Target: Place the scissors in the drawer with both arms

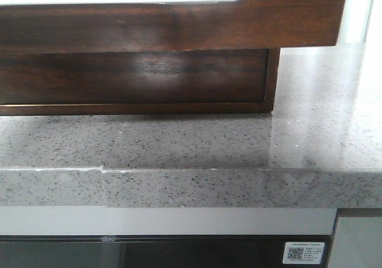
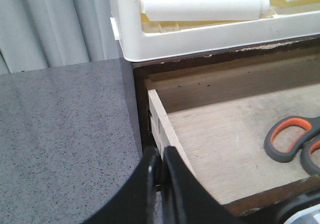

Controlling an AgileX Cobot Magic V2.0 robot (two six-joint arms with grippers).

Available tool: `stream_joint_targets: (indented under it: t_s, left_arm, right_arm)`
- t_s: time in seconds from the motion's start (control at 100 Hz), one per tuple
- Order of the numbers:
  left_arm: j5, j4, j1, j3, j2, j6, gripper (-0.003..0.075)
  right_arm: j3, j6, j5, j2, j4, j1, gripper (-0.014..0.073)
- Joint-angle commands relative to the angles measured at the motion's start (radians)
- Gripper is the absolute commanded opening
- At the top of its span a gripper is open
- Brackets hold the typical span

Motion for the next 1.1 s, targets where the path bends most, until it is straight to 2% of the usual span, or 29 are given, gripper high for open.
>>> stream_joint_targets:
  t_s: [0.0, 0.37, 0.58, 0.7, 0.9, 1.09]
  left_arm:
    - [-0.077, -0.018, -0.009, -0.027, 0.008, -0.011, -0.0020]
    - [-0.083, -0.018, -0.009, -0.022, 0.003, -0.011, -0.0020]
    - [-0.099, -0.007, 0.057, 0.094, -0.150, -0.011, -0.0020]
    - [-0.181, -0.005, 0.081, 0.210, -0.210, -0.011, -0.0020]
    - [-0.401, -0.011, 0.081, 0.430, -0.304, -0.018, -0.0020]
    - [-0.493, -0.052, 0.085, 0.549, -0.374, -0.018, -0.0020]
  right_arm:
    - [-0.023, -0.001, -0.060, -0.004, 0.007, -0.008, -0.0069]
    - [-0.023, -0.001, -0.060, -0.004, 0.007, -0.008, -0.0069]
    - [-0.023, -0.001, -0.060, -0.004, 0.007, -0.008, -0.0069]
    - [-0.023, -0.001, -0.060, -0.004, 0.007, -0.008, -0.0069]
    - [-0.023, -0.001, -0.060, -0.004, 0.007, -0.008, -0.0069]
    - [-0.023, -0.001, -0.060, -0.004, 0.007, -0.008, -0.0069]
